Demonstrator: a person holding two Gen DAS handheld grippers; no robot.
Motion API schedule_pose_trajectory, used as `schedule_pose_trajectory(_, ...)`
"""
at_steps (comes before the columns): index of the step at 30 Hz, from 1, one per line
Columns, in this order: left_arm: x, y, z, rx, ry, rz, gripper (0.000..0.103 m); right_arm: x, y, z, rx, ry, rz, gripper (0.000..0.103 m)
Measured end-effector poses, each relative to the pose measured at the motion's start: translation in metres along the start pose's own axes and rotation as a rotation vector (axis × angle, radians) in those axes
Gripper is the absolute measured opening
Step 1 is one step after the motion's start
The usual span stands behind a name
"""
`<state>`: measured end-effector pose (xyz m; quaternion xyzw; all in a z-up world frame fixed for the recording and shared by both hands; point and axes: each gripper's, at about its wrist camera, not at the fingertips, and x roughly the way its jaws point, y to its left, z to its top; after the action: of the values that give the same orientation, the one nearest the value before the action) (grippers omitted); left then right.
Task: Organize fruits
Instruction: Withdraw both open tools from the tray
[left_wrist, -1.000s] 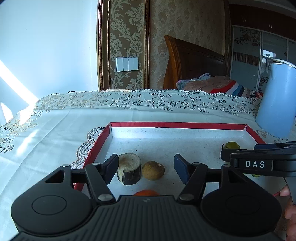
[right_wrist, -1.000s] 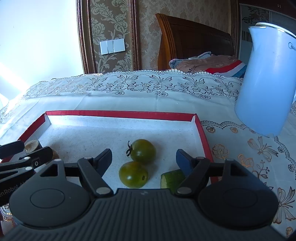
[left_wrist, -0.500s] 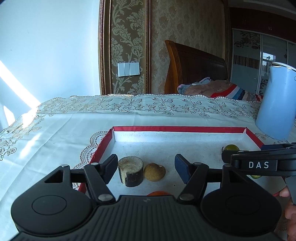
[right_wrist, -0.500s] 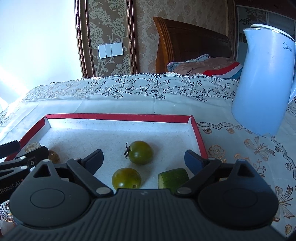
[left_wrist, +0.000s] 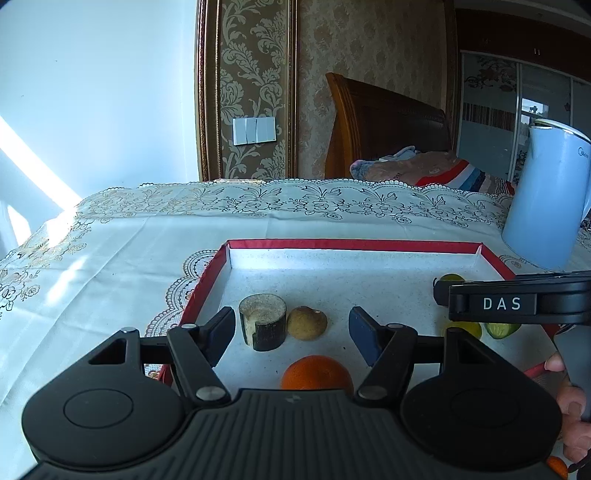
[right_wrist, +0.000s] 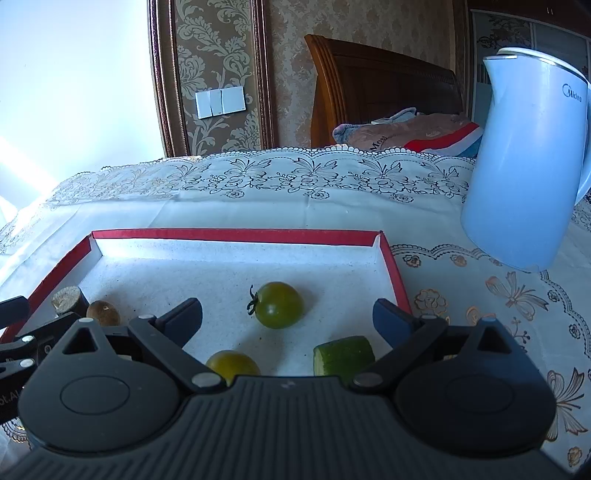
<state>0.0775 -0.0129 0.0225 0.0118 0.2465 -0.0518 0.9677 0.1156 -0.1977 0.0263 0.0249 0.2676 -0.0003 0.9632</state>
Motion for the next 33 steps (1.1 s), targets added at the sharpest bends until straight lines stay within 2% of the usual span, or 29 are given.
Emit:
schedule_pose_trajectory(7, -0.013, 0.008, -0.005, -0.027, 0.002, -0.016, 0.068, -0.001, 0.0, -0.001, 0.001, 0.006, 0.003, 0.1)
schedule_pose_trajectory(21, -0.055, -0.002, -0.039, 0.099, -0.031, -0.122, 0.068, -0.002, 0.0, -0.004, -0.003, 0.006, 0.003, 0.101)
schedule_pose_trajectory(23, -0.055, -0.005, -0.04, 0.121, -0.033, -0.134, 0.074, -0.002, 0.0, -0.004, -0.002, 0.007, 0.003, 0.101)
schedule_pose_trajectory(33, -0.046, -0.008, -0.044, 0.14, -0.006, -0.107, 0.076, -0.009, -0.003, -0.005, 0.007, -0.005, -0.006, 0.101)
